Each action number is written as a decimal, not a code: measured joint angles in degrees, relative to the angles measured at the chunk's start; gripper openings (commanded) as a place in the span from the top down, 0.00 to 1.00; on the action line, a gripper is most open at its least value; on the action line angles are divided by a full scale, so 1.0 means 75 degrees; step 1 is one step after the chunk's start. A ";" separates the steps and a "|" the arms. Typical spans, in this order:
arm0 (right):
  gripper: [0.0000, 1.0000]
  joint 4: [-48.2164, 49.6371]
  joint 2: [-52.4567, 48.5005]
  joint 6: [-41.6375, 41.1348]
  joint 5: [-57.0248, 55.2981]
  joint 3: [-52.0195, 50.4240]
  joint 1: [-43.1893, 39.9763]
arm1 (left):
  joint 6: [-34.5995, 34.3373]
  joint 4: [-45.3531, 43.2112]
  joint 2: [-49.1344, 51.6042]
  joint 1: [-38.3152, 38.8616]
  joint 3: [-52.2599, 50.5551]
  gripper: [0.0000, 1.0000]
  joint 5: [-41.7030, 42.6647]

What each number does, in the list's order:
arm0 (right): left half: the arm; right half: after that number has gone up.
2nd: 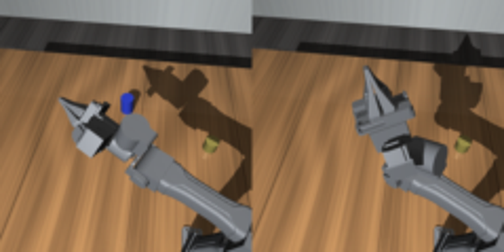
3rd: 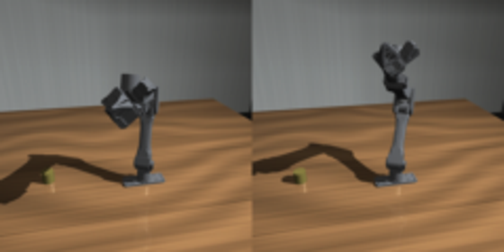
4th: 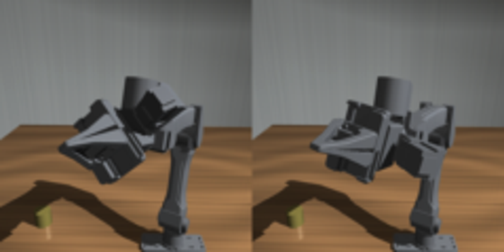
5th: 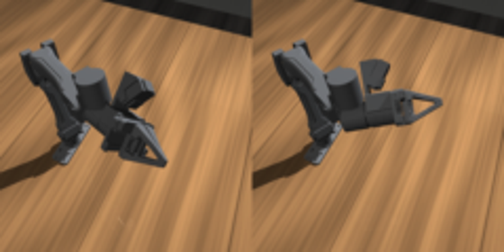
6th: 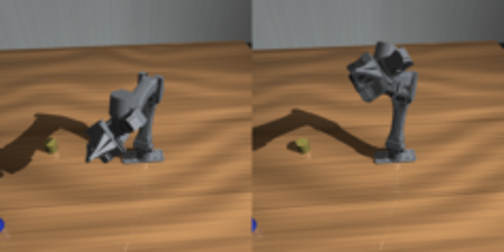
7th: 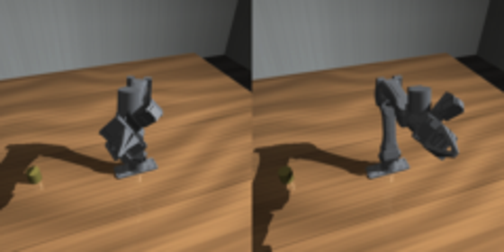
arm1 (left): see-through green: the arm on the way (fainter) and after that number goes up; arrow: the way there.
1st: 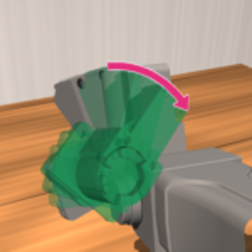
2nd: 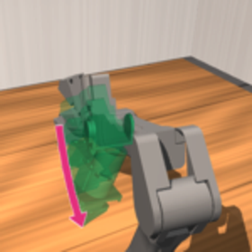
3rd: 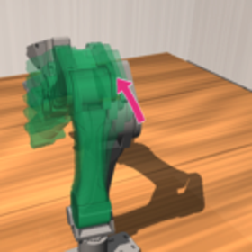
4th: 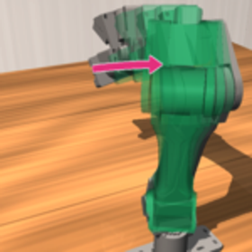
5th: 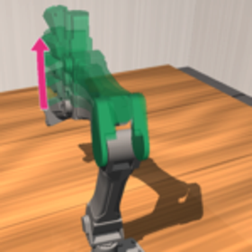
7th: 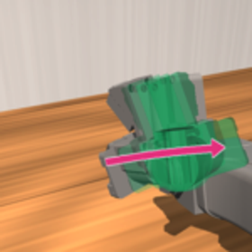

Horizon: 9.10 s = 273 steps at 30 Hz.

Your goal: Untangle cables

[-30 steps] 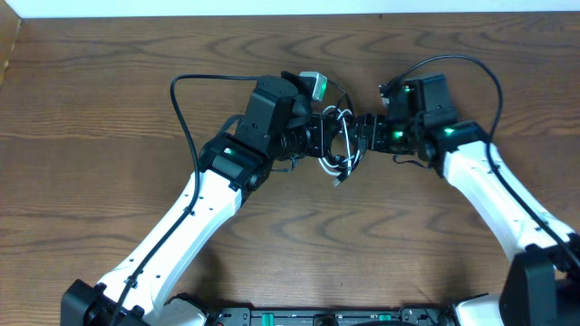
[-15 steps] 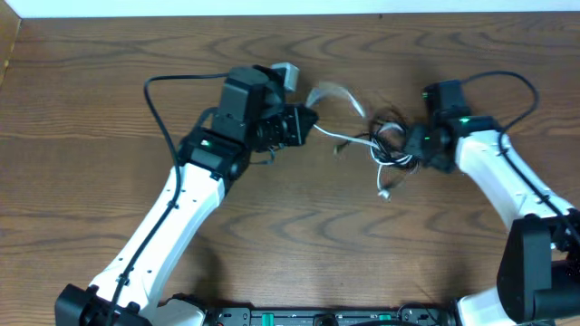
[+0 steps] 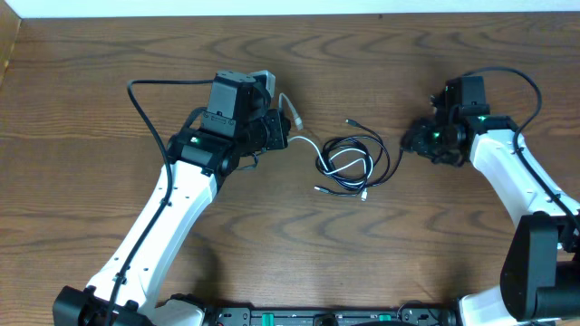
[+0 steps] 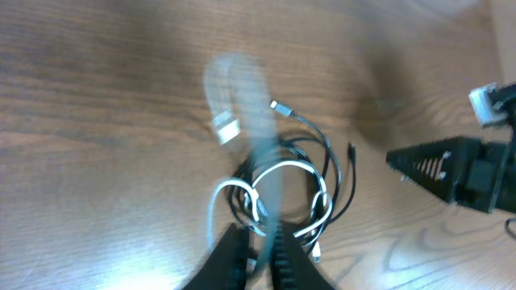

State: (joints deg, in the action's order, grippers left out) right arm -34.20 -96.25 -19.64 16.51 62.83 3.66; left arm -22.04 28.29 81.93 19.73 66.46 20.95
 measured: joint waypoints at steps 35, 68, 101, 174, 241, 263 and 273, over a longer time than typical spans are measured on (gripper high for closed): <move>0.31 -0.0114 -0.0003 0.0055 0.0600 0.0000 -0.0245 | 0.2812 -0.1795 0.3381 0.2107 -0.0006 0.46 0.0364; 0.31 -0.0329 -0.0003 0.0137 0.0641 0.0000 -0.0207 | 0.3949 -0.1271 0.3617 0.2259 0.0280 0.92 0.0026; 0.44 -0.0067 -0.0003 0.0079 0.1763 0.0000 0.0941 | 0.1507 -0.1920 -0.2095 0.2197 0.0705 0.93 -0.0440; 0.99 -0.0388 0.3535 -0.0044 0.0321 -0.0615 0.0667 | 0.0463 -0.0548 0.1291 0.1390 0.0717 0.35 0.0664; 0.28 0.1483 0.1932 0.0099 0.2562 -0.0597 0.1052 | 0.0734 -0.1568 -0.0525 0.1198 0.0743 0.93 0.0227; 0.32 0.2334 -0.0507 -0.1915 0.0038 -0.0597 0.1361 | 0.0516 -0.0784 -0.1405 0.0627 0.0743 0.93 0.0597; 0.26 0.2509 0.1445 -0.0866 0.2454 -0.0597 0.0731 | 0.0516 -0.0192 -0.0889 0.0606 0.0743 0.93 0.0621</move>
State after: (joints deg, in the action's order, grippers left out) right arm -15.38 -85.41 -26.13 34.92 58.35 9.15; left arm -18.17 26.85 75.26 24.27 72.03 25.61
